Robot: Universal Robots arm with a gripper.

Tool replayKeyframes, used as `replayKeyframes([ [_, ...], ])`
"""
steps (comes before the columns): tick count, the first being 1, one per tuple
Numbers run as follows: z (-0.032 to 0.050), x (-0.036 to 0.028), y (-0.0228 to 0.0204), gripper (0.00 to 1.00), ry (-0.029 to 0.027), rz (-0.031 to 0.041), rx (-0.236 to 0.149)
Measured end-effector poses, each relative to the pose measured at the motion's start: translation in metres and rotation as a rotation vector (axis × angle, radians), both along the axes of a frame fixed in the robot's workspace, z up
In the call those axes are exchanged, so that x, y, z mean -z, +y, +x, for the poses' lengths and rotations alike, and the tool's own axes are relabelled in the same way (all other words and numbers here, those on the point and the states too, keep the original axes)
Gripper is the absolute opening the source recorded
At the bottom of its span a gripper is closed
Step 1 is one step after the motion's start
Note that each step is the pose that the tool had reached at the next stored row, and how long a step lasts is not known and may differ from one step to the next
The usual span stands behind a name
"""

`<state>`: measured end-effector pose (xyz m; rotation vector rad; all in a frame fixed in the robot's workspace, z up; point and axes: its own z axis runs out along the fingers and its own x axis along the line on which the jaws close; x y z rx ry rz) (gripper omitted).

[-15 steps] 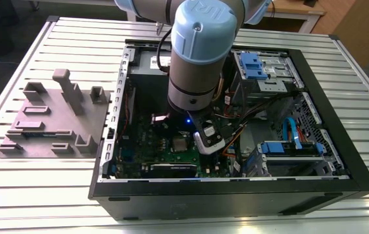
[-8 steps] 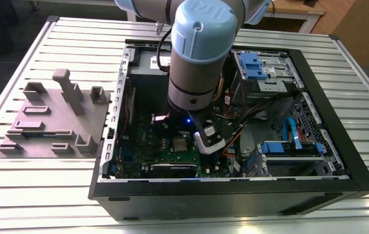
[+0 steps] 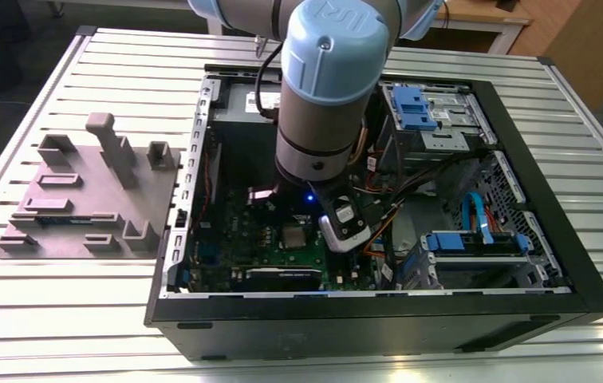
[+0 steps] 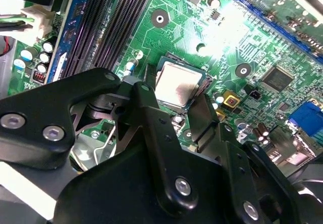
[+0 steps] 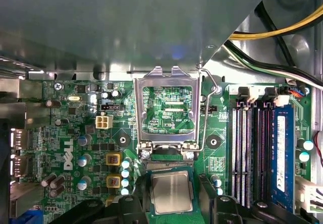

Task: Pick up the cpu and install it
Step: 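Place the cpu into insertion slot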

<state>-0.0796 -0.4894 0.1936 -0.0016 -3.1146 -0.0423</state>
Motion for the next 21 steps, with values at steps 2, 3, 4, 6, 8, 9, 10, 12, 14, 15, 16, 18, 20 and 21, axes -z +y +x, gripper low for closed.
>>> replayKeyframes([
  [2, 0.0006, 0.0001, -0.0002, 0.52, 0.0000, -0.0001, 0.000],
  [3, 0.0019, 0.0002, -0.0001, 0.52, -0.0001, 0.0001, -0.001],
  [4, 0.0019, 0.0002, -0.0002, 0.52, 0.0001, -0.0001, -0.001],
  [6, 0.0019, 0.0003, -0.0003, 0.52, 0.0001, -0.0002, -0.001],
  [8, 0.0019, 0.0006, -0.0003, 0.52, 0.0000, 0.0000, -0.002],
  [9, 0.0019, 0.0007, -0.0005, 0.52, -0.0001, 0.0002, -0.004],
  [10, 0.0019, 0.0007, -0.0005, 0.52, 0.0000, 0.0006, -0.007],
  [12, 0.0019, 0.0007, -0.0007, 0.52, 0.0000, 0.0008, -0.018],
  [14, 0.0019, 0.0009, -0.0011, 0.52, -0.0001, 0.0008, -0.022],
  [15, 0.0019, 0.0010, -0.0013, 0.52, -0.0001, 0.0008, -0.023],
  [16, 0.0019, 0.0013, -0.0014, 0.52, -0.0001, 0.0008, -0.023],
  [18, 0.0019, 0.0020, -0.0015, 0.52, -0.0003, 0.0008, -0.023],
  [20, 0.0019, 0.0027, -0.0015, 0.52, -0.0004, 0.0007, -0.023],
  [21, 0.0019, 0.0031, -0.0016, 0.52, -0.0004, 0.0006, -0.023],
])
